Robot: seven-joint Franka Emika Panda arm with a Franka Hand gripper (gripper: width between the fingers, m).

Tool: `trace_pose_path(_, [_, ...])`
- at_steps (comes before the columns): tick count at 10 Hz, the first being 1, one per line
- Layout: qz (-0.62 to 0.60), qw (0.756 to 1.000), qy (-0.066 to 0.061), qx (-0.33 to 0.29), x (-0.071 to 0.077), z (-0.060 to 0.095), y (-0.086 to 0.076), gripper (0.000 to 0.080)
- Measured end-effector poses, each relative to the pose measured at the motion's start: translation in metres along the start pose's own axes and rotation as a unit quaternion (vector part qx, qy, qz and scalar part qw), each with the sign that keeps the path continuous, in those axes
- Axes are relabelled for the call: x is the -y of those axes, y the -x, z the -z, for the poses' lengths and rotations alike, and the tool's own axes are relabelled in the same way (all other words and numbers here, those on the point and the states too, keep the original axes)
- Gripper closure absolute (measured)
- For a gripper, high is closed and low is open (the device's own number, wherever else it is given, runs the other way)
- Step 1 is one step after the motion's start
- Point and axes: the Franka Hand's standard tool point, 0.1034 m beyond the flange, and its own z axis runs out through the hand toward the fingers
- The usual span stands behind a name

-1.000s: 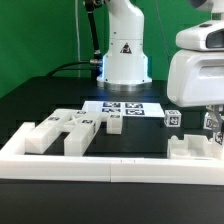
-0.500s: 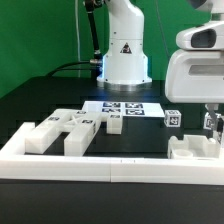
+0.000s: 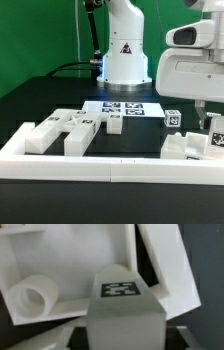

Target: Assemble chair

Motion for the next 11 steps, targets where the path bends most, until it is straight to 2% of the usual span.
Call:
trace_pose_path(2, [-0.018, 1.000, 0.006, -0.002, -0.004, 0.000, -0.002, 0.0502])
trace_pose_path(3, [-0.018, 1.000, 0.006, -0.002, -0.004, 0.000, -0.002, 0.0418])
trace_pose_path(4, [-0.018, 1.000, 0.006, -0.002, -0.004, 0.000, -0.002, 0.0281])
trace_pose_path(5, [0.005, 1.000, 0.004, -0.003, -0.003, 0.003, -0.003, 0.0281])
trace_pose_path(6, [0.035, 0.999, 0.003, -0.003, -0.005, 0.010, -0.002, 0.0178])
trace_pose_path(9, [0.089, 0.996, 0.002, -0.001, -0.028, 0.025, -0.002, 0.0151])
trace_pose_path(11, [0.089, 0.996, 0.002, 0.000, -0.026, 0.023, 0.000, 0.0151])
